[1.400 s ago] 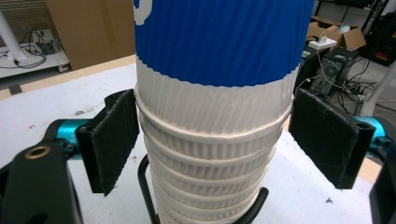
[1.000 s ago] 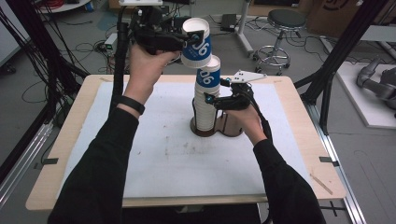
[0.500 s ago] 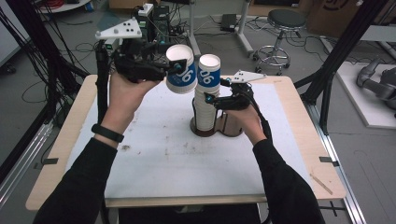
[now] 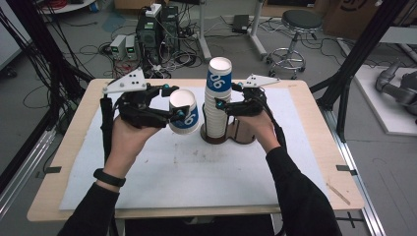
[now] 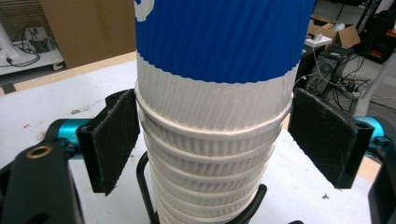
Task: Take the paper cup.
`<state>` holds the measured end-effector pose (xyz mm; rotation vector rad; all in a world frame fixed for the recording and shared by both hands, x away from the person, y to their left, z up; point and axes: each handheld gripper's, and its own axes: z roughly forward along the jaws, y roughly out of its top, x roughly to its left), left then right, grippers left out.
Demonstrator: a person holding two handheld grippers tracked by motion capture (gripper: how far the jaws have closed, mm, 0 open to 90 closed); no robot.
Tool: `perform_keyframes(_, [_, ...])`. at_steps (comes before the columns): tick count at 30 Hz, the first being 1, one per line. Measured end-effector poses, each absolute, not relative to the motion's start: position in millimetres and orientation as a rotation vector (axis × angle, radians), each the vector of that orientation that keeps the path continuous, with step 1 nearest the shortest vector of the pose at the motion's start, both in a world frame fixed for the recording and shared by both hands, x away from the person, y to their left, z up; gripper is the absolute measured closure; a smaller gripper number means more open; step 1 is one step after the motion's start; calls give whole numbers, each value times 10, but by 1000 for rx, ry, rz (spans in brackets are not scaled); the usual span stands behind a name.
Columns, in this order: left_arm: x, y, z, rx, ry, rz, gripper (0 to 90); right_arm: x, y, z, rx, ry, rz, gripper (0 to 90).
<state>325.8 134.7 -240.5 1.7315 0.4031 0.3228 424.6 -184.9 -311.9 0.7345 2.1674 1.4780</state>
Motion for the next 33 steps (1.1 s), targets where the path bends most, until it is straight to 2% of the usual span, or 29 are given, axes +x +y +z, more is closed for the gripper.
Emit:
perform_keyframes(18, [3056, 1380, -3023, 1754, 448, 260, 297, 4251, -1846, -3123, 738, 2171, 1476, 171])
perform_keyframes(33, [3093, 1409, -3166, 1755, 471, 222, 297, 4220, -1855, -3106, 734, 2179, 1452, 170])
